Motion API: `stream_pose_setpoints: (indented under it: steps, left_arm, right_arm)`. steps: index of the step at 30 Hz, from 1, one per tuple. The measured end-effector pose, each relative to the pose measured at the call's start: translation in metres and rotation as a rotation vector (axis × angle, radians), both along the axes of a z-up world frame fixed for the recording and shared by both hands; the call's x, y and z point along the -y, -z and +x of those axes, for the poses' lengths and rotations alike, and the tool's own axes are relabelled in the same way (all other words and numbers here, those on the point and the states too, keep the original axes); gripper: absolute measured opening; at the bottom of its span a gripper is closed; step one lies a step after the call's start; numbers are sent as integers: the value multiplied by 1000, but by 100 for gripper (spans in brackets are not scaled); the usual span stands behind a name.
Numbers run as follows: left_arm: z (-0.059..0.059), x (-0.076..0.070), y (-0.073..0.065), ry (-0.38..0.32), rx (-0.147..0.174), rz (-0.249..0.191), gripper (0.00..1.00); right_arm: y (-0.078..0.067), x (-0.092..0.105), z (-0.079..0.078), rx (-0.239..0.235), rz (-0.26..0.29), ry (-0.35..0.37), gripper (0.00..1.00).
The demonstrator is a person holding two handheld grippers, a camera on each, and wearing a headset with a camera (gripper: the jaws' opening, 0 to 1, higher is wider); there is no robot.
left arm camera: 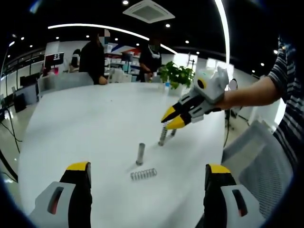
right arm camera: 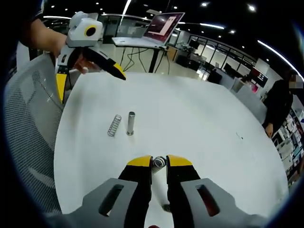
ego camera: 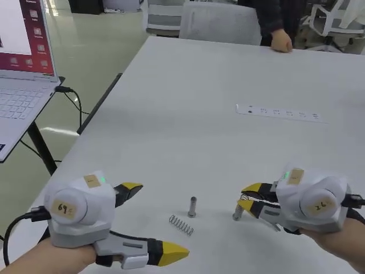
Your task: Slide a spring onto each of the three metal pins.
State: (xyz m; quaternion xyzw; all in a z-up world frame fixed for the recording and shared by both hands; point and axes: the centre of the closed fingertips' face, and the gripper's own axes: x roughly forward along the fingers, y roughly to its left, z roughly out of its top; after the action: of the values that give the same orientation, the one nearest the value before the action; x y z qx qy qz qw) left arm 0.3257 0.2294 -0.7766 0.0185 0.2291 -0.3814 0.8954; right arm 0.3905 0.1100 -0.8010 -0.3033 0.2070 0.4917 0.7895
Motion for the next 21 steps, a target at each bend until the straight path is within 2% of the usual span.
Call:
stream_pose_setpoints:
  steps: [7, 9, 10, 18, 21]
  left_arm:
    - [-1, -1, 0, -1, -2, 1, 96]
    - [-2, -2, -1, -2, -2, 0, 96]
    - [-2, -2, -1, -2, -2, 0, 96]
    - [-2, 1, -1, 6, -6, 0, 96]
    - [-2, 4, -3, 15, -5, 3, 96]
  right_arm:
    - [15, 0, -1, -13, -13, 14, 8]
    - [13, -1, -1, -11, 14, 27, 8]
    - [13, 1, -2, -23, 16, 38, 8]
    - [11, 1, -2, -27, 31, 42, 12]
    - [4, 1, -2, -30, 55, 51, 15]
